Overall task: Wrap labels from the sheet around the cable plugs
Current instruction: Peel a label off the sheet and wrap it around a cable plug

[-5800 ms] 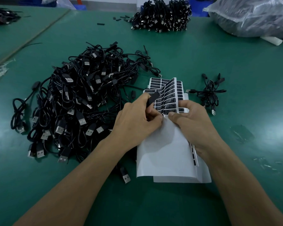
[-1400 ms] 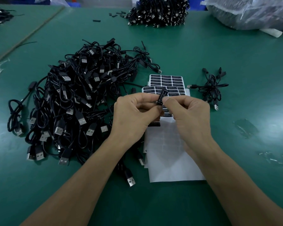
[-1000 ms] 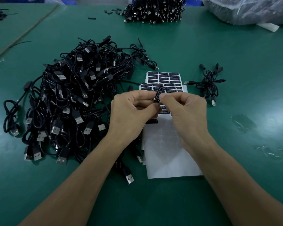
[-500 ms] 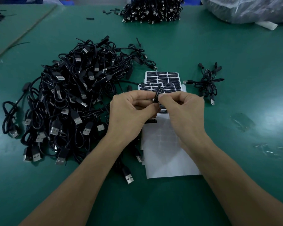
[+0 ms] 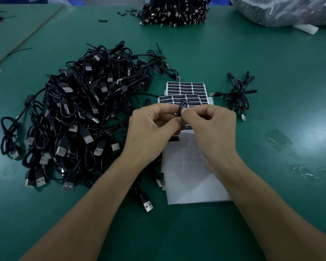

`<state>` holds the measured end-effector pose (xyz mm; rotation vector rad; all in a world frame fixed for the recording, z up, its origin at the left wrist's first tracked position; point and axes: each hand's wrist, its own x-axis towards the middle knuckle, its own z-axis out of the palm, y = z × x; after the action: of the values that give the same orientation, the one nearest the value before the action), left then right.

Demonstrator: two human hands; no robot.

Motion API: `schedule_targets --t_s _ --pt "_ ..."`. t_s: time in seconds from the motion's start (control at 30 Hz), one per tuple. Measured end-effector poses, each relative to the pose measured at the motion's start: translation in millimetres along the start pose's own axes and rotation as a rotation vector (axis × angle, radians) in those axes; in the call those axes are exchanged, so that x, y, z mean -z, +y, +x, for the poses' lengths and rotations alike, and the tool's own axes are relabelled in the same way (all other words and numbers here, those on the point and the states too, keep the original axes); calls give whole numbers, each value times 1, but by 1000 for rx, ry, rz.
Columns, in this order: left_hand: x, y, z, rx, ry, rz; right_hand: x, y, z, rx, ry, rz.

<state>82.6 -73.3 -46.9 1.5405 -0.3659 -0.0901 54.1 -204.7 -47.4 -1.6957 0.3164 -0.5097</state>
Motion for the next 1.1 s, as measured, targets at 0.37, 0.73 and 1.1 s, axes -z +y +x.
schedule_targets --t_s 0.37,0.73,1.1 --pt "1 1 1 8 3 -62 2 -5 -2 62 -14 -46" --pt "1 0 2 37 10 -99 2 -5 -1 66 -65 -9" --pt "0 0 1 28 7 -78 3 -4 0 38 -57 -17"
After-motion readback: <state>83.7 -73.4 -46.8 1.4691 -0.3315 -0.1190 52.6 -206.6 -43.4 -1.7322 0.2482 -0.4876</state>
